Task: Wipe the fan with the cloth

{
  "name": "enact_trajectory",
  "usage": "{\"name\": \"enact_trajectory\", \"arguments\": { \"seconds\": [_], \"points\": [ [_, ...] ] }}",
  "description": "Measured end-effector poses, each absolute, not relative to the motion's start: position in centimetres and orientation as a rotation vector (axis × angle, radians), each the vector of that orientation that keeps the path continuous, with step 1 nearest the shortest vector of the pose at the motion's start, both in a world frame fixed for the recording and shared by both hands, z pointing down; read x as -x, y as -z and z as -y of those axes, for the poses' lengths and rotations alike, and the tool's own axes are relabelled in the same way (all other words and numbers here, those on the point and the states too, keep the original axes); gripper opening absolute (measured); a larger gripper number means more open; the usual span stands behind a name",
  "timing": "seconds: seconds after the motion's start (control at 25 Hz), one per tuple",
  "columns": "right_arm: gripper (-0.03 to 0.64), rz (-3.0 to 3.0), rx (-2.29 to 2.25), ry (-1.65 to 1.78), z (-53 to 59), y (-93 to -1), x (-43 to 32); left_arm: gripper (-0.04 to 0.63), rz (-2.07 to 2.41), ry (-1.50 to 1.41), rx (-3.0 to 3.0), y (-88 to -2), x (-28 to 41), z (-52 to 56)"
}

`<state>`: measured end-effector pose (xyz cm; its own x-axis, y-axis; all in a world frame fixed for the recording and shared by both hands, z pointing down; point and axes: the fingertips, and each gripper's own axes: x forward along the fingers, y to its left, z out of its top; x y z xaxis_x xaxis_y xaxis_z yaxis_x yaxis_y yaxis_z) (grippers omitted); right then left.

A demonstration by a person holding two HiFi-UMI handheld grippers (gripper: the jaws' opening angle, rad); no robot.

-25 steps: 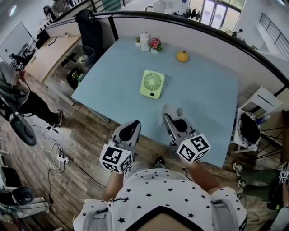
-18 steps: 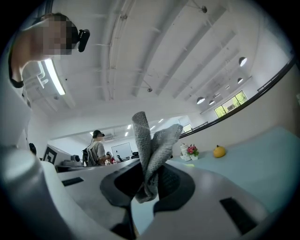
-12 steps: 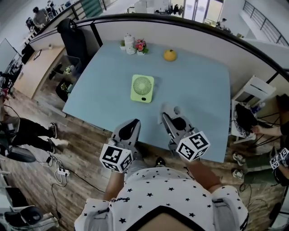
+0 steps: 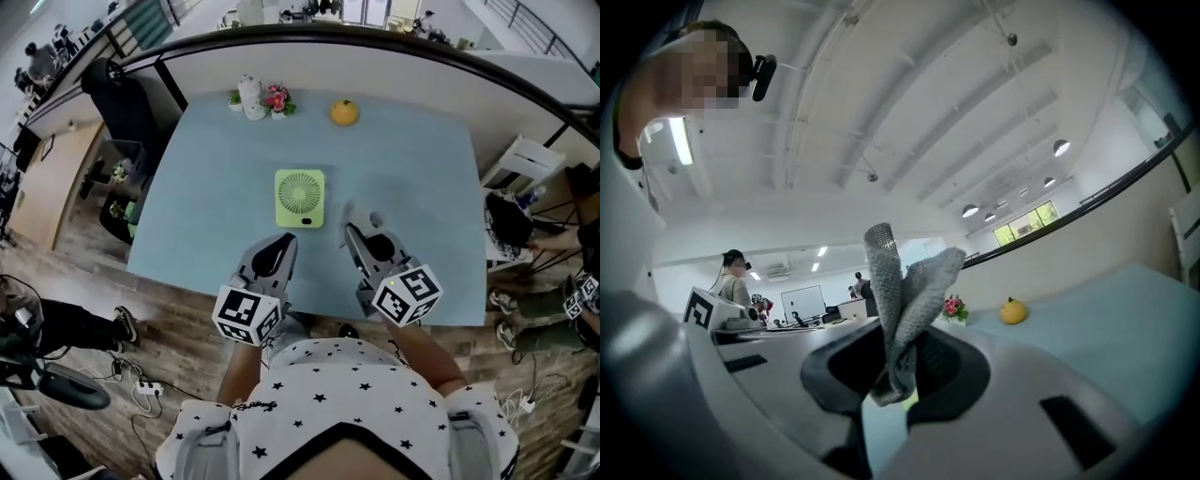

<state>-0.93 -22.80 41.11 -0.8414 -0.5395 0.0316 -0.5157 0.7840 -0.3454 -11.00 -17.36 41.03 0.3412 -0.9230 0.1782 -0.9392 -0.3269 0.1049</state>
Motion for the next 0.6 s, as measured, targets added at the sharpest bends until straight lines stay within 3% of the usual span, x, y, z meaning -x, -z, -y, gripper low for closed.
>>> {"name": "enact_trajectory", "arguments": {
  "seconds": [0.6],
  "points": [
    [0.049, -2.919, 0.995, 0.545, 27.4, -43.3, 10.4, 0.040, 1.627, -0.119, -2.461, -42.0, 20.8, 22.9]
  ]
}}
